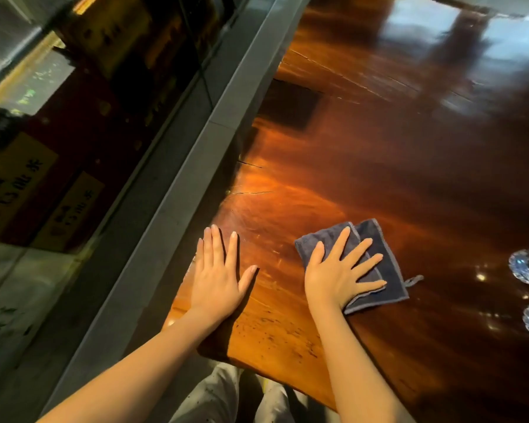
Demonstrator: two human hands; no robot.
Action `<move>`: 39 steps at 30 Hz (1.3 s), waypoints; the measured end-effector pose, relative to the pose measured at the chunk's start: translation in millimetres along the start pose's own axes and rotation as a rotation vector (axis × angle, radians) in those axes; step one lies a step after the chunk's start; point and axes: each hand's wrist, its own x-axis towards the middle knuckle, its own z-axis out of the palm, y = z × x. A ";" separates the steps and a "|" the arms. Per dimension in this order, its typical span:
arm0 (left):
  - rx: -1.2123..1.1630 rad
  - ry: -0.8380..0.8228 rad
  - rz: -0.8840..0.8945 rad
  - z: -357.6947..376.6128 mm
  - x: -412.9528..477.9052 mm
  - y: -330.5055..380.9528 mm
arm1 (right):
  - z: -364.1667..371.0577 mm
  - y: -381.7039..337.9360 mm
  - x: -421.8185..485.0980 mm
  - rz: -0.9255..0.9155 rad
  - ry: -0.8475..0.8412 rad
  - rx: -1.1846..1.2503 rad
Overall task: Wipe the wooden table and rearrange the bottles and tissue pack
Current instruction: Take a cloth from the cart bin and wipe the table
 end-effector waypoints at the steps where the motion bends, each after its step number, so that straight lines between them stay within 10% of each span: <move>1: -0.005 0.003 -0.004 -0.9 0.2 0.7 | 2.3 -12.2 0.4 -0.005 0.000 0.003; 16: -0.006 0.000 0.006 -4.0 0.0 0.9 | 17.2 -131.9 24.2 -0.558 0.045 -0.069; 39: -0.217 0.098 0.070 -1.9 -44.1 -5.1 | 0.3 25.8 -8.8 -1.086 0.039 -0.154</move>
